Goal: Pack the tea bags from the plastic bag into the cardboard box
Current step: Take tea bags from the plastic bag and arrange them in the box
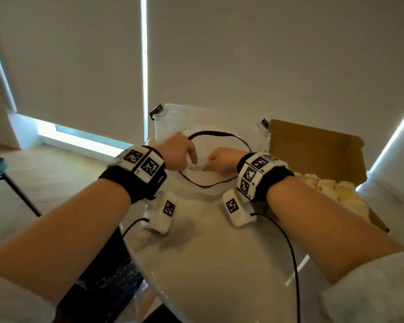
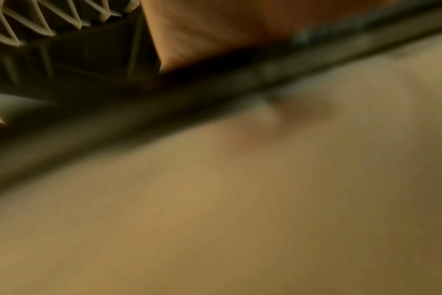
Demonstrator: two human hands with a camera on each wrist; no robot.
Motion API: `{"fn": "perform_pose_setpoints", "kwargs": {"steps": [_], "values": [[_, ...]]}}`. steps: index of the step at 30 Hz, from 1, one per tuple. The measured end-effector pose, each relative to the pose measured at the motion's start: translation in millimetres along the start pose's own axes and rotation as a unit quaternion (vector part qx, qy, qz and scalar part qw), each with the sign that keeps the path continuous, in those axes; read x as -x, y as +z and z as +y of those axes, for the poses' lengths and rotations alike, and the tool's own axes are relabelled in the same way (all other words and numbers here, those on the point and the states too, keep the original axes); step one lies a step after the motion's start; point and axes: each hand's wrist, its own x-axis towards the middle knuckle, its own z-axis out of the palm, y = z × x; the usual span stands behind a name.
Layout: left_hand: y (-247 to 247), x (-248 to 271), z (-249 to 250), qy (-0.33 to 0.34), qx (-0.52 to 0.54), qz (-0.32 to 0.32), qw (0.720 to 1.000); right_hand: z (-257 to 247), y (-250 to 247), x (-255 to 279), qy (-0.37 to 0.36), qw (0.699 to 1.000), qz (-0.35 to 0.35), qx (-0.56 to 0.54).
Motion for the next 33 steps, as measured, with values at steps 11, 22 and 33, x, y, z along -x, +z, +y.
{"fn": "perform_pose_setpoints", "kwargs": {"steps": [11,22,33], "values": [[8,6,23,-0.086,-0.097,-0.028,0.991,9,-4,-7,0.020,0.999,0.017,0.043],[10,6,32,-0.068,-0.156,-0.028,0.985,0,7,-14,0.036,0.990,-0.036,0.131],[17,-4,26,-0.112,-0.050,-0.032,0.992,7,-2,-1,-0.050,0.992,0.066,-0.092]]}}
